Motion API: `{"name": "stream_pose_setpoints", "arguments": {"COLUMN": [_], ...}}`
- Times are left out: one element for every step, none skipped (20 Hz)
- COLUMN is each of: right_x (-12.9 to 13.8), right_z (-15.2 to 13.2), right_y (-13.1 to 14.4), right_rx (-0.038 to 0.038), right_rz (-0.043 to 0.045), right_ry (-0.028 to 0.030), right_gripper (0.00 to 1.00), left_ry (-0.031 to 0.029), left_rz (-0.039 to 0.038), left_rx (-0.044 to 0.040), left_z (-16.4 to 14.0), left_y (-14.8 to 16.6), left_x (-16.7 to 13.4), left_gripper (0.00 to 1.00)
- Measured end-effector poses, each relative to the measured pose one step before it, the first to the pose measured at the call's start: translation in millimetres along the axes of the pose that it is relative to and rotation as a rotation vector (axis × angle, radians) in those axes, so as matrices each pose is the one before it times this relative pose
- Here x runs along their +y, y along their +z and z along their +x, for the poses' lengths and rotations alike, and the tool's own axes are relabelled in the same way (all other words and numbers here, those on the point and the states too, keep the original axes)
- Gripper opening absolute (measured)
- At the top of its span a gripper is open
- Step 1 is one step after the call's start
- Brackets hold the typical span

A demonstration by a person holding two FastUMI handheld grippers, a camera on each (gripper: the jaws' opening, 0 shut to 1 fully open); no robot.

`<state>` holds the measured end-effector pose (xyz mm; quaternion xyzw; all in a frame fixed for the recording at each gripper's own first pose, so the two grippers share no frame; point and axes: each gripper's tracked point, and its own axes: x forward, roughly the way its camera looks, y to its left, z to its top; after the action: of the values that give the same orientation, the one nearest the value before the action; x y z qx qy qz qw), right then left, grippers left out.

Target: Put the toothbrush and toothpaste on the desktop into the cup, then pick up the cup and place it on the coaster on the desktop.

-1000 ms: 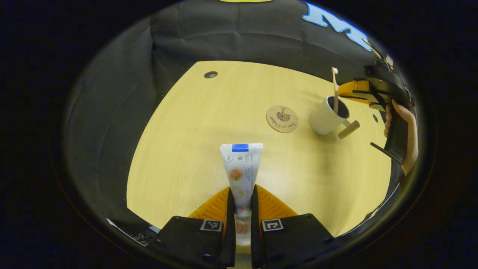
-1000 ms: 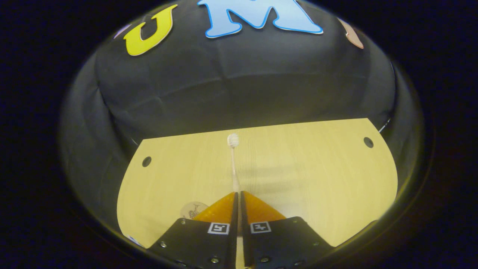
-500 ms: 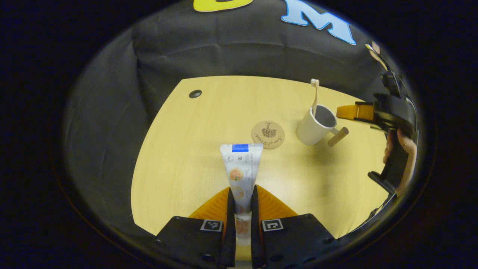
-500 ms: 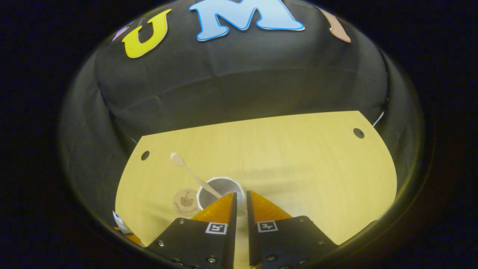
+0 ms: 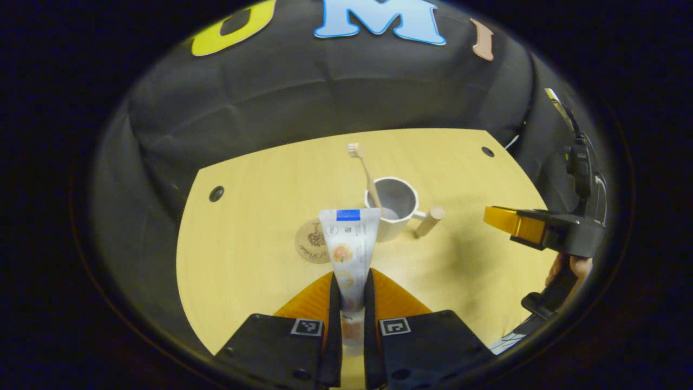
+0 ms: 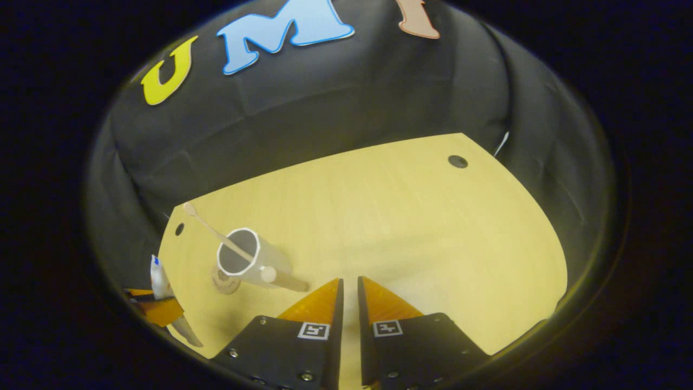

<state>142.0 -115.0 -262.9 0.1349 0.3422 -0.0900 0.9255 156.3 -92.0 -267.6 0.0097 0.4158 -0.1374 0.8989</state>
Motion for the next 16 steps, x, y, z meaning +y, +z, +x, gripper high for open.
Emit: {"name": "stream_pose_setpoints", "arguments": {"right_x": [-10.95, -10.16, -10.22, -14.44, -17.86, -9.31, -10.27, -7.50, -3.12, -3.26, -1.99, -1.34, -0.30, -0.72, -2.07, -1.23], "right_z": [-3.57, -4.00, -3.06, -3.47, -2.87, -0.98, 0.11, 0.85, -0.34, -0.02, -0.87, -0.32, -0.15, 0.85, 0.14, -0.35], "right_y": [-0.96, 0.38, -2.62, -1.16, -4.51, -2.93, -1.99, -1.53, -0.25, 0.23, -0.53, -0.56, -1.30, -1.22, -2.95, -3.06], "right_rx": [-0.00331, -0.00215, -0.00044, 0.00053, 0.00565, 0.00623, 0.00836, 0.00890, 0.00309, 0.00285, 0.00408, 0.00345, 0.00287, 0.00388, 0.00414, 0.00526], "right_rz": [0.01089, 0.01334, 0.01531, 0.01962, 0.01747, 0.00777, 0.00606, 0.00686, 0.00326, 0.00179, -0.00001, -0.00166, -0.00291, -0.00295, -0.00205, -0.00141], "right_ry": [-0.01479, -0.01507, -0.01299, -0.01714, -0.02709, -0.01451, -0.01829, -0.01335, -0.00467, -0.00343, -0.00431, -0.00320, -0.00025, -0.00095, -0.00354, -0.00280], "right_gripper": [0.15, 0.15, 0.15, 0.15, 0.15, 0.14, 0.14, 0.15, 0.15, 0.15, 0.15, 0.15, 0.15, 0.15, 0.15, 0.15], "left_ry": [-0.01579, -0.01333, -0.01008, -0.01147, -0.00743, -0.00168, -0.00525, -0.00729, -0.00203, -0.00640, -0.00172, -0.00134, -0.00230, -0.00101, -0.00327, -0.00204], "left_rz": [0.01147, 0.01025, 0.01000, 0.01804, 0.02540, 0.02626, 0.04414, 0.03433, 0.02065, 0.02572, 0.01883, 0.02040, 0.01937, 0.01694, 0.01446, 0.01265], "left_rx": [-0.00041, -0.00032, -0.00242, -0.00860, -0.01261, -0.01169, -0.02338, -0.02196, -0.01136, -0.01064, -0.00695, -0.00633, -0.00648, -0.00810, -0.00533, -0.00325], "left_z": [3.46, 4.72, 5.97, 9.75, 10.13, 9.03, 12.11, 7.13, 6.11, 5.47, 4.95, 5.71, 5.21, 6.89, 4.14, 4.66], "left_y": [3.07, 4.83, 7.00, 13.26, 12.47, 11.68, 16.05, 13.68, 7.97, 9.41, 6.47, 7.18, 4.87, 5.98, 3.91, 4.12], "left_x": [-9.56, -6.59, -8.30, -12.29, -0.47, -1.54, -0.83, 1.27, 0.06, 1.92, 1.87, 1.45, 1.59, -0.71, -0.91, -0.27], "left_gripper": [0.24, 0.24, 0.24, 0.24, 0.24, 0.24, 0.24, 0.24, 0.24, 0.24, 0.24, 0.24, 0.24, 0.23, 0.24, 0.24]}}
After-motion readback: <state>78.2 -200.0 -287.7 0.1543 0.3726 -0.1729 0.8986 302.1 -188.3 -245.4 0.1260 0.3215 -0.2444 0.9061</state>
